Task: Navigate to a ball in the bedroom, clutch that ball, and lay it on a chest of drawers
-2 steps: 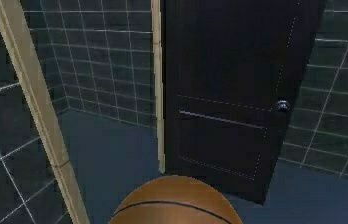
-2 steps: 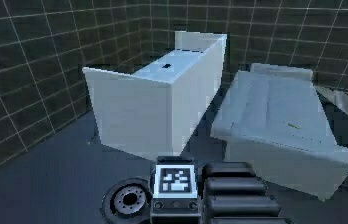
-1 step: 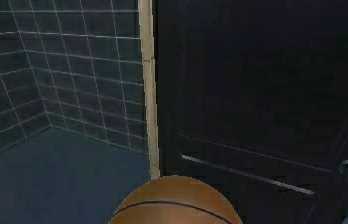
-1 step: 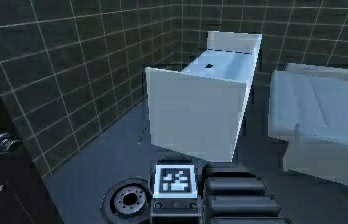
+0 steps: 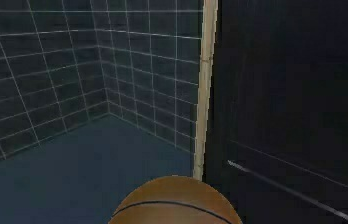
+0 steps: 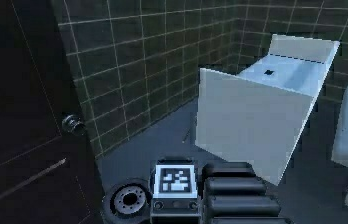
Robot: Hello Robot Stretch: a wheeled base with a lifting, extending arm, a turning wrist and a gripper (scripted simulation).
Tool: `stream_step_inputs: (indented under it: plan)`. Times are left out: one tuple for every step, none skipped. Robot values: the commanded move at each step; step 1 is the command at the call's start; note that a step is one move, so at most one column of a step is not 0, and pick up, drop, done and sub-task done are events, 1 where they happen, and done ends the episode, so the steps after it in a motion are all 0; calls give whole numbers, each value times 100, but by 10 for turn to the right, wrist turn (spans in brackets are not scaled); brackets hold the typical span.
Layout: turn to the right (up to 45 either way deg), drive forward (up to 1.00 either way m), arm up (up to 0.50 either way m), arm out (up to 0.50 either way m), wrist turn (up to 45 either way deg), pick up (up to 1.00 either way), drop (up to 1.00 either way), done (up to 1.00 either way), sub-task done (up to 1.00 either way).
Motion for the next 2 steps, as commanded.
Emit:
stream_step_inputs:
  plan:
    - [0,45,0,0,0,0,0,0,0]
    - [-450,0,0,0,0,0,0,0,0]
